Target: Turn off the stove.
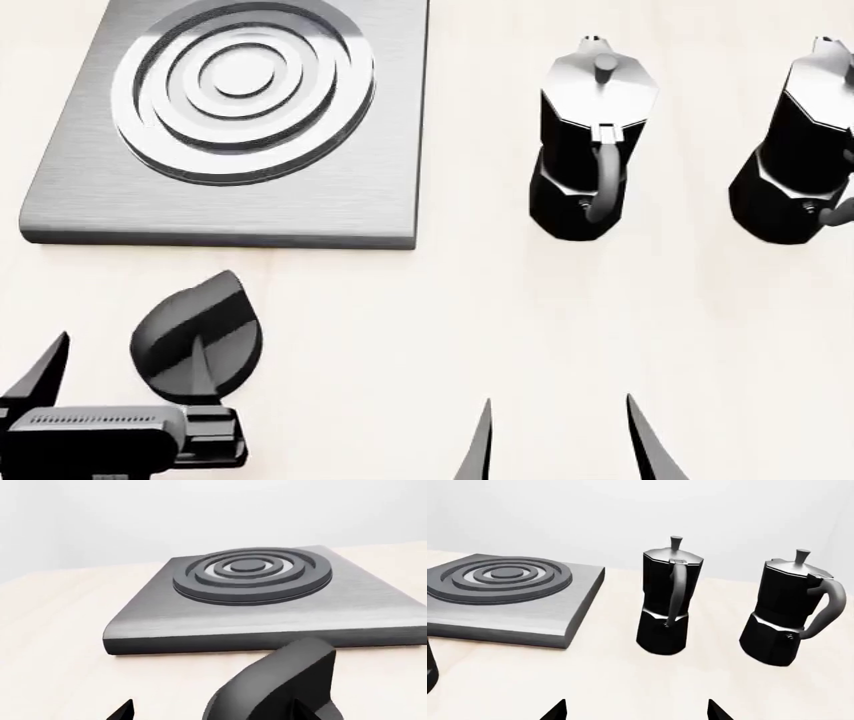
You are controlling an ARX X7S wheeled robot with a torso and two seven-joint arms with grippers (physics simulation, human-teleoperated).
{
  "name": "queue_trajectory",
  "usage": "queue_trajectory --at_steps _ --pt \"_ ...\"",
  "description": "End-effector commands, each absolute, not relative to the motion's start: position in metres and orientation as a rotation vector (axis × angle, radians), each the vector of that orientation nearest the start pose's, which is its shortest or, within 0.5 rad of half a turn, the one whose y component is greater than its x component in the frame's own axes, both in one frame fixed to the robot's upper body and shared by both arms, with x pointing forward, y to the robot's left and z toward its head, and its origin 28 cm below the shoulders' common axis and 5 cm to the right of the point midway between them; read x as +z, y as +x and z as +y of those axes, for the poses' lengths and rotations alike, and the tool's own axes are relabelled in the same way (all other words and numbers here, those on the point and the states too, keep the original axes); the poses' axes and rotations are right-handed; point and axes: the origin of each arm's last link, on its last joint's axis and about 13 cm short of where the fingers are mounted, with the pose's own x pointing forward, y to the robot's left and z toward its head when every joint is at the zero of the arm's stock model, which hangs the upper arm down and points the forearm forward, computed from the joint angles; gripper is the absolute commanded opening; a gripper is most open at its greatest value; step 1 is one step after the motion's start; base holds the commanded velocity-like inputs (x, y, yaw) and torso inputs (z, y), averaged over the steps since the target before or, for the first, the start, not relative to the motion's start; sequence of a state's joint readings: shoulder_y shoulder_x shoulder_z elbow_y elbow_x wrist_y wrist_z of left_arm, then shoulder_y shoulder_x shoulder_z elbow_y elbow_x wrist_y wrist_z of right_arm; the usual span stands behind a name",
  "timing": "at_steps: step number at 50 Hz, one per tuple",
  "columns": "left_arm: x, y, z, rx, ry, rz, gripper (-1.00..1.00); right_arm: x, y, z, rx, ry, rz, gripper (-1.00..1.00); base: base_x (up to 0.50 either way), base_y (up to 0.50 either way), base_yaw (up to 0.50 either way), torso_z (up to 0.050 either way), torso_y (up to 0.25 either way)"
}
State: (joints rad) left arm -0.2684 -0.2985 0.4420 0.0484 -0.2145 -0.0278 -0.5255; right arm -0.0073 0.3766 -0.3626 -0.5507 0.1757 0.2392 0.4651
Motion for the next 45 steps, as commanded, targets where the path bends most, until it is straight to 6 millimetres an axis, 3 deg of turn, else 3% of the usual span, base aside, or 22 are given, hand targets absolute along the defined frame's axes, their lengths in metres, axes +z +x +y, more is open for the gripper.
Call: queue_trajectory --at_steps 1,23,30,45 --pt "0.070 0.252 0.210 0.200 0.078 -0.182 1.00 0.095 0.184 -0.086 0.008 -0.100 -0.214 1.00 0.00 0.00 0.00 0.000 0.000" --pt "0.078 0.246 0.219 0.234 0.037 -0.169 1.00 0.094 0.184 -0.086 0.009 -0.100 -0.211 1.00 0.00 0.00 0.00 0.000 0.000" --pt "0.073 0.254 0.221 0.230 0.026 -0.135 1.00 0.094 0.184 -0.086 0.008 -0.100 -0.212 1.00 0.00 0.00 0.00 0.000 0.000" --pt "0.096 0.231 0.229 0.133 -0.017 -0.152 1.00 0.100 0.192 -0.090 -0.003 -0.093 -0.229 1.00 0.00 0.00 0.00 0.000 0.000"
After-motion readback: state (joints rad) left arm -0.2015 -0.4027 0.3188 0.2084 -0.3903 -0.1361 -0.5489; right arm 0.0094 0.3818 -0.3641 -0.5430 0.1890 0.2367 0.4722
